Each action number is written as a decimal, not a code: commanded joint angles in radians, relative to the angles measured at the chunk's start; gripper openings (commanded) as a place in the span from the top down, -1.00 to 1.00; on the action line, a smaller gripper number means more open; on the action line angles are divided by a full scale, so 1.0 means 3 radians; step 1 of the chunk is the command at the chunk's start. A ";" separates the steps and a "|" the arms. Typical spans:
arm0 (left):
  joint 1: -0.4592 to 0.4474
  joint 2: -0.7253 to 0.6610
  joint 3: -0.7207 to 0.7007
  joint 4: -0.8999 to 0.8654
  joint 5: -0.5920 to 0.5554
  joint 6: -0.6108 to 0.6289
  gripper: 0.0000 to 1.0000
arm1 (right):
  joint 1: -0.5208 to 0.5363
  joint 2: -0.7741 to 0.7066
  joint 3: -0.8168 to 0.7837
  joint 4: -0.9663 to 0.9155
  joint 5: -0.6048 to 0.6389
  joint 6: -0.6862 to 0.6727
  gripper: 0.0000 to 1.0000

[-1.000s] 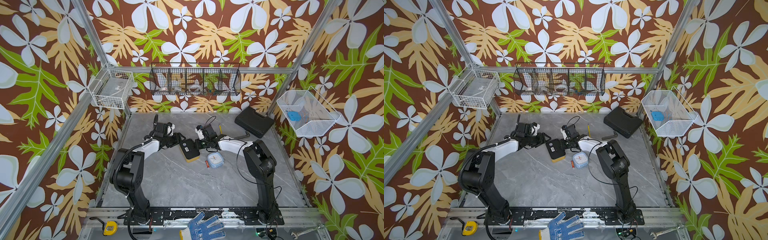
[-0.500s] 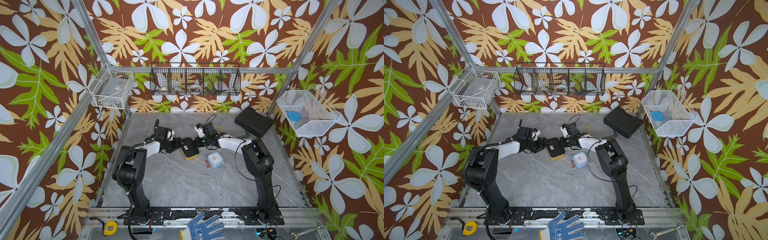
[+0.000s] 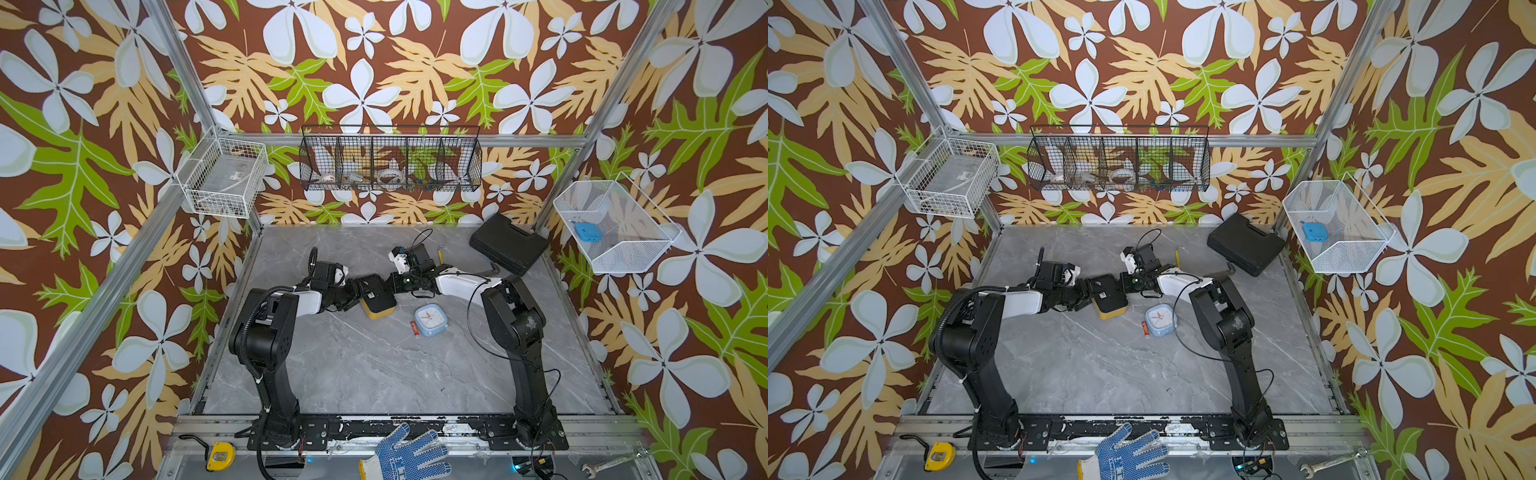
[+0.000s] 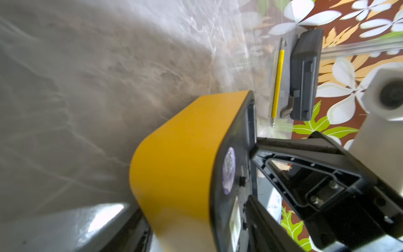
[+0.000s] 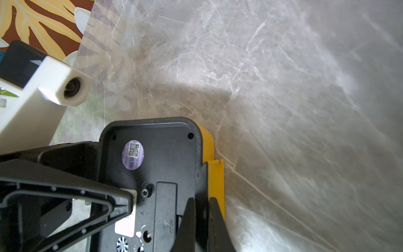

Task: Insert the battery into the alarm
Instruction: Adjust the alarm at the center of the board.

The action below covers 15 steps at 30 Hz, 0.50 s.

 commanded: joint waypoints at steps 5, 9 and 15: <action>0.0004 -0.0139 -0.0051 0.0427 0.0063 -0.0240 0.21 | 0.0002 0.0089 0.0030 -0.0648 0.0088 -0.0003 1.00; 0.0003 -0.0260 -0.0096 0.0445 0.0020 -0.0310 0.39 | -0.0013 -0.0023 0.0046 -0.0567 0.0106 -0.0063 0.45; 0.0002 -0.0531 -0.0082 0.0240 -0.0121 -0.0408 0.43 | -0.0019 -0.0451 -0.0121 -0.0260 0.0367 -0.0360 -0.08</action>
